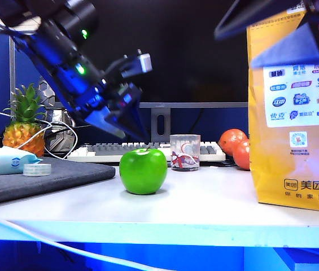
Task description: Pick up the green apple and throw it into the yellow paper bag.
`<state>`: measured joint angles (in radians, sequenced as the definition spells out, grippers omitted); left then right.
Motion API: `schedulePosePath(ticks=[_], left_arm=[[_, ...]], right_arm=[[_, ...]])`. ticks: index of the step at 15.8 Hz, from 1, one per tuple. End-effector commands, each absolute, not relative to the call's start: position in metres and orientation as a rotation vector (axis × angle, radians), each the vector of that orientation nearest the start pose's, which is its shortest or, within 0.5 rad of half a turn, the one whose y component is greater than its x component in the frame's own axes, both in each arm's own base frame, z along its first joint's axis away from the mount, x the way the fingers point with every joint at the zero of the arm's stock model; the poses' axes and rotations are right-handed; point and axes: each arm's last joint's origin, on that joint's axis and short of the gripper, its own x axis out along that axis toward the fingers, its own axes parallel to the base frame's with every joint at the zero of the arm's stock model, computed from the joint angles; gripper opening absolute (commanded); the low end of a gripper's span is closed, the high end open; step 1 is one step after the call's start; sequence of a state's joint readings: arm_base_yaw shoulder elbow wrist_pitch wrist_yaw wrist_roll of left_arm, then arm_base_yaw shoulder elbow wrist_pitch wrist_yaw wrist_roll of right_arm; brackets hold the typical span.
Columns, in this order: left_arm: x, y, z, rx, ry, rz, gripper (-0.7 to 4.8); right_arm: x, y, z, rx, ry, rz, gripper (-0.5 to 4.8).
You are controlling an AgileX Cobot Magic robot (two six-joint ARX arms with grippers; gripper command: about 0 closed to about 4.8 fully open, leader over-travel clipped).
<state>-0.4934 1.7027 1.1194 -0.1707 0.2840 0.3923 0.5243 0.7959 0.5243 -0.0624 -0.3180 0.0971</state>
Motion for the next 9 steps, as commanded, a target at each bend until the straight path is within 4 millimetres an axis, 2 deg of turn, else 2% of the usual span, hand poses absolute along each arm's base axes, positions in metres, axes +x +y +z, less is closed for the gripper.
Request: schedulePosePath(ticks=[1,9], left_arm=[[0.319,-0.182,0.204,0.437,0.641,-0.889,4.79],[0.322,-0.189,0.194,0.405,0.632,-0.934,4.79]], right_arm=[[0.153,0.103,0.243,-0.061,0.427,0.786,4.79],[0.167,0.111,0.222,-0.186,0.511,0.724,4.79]])
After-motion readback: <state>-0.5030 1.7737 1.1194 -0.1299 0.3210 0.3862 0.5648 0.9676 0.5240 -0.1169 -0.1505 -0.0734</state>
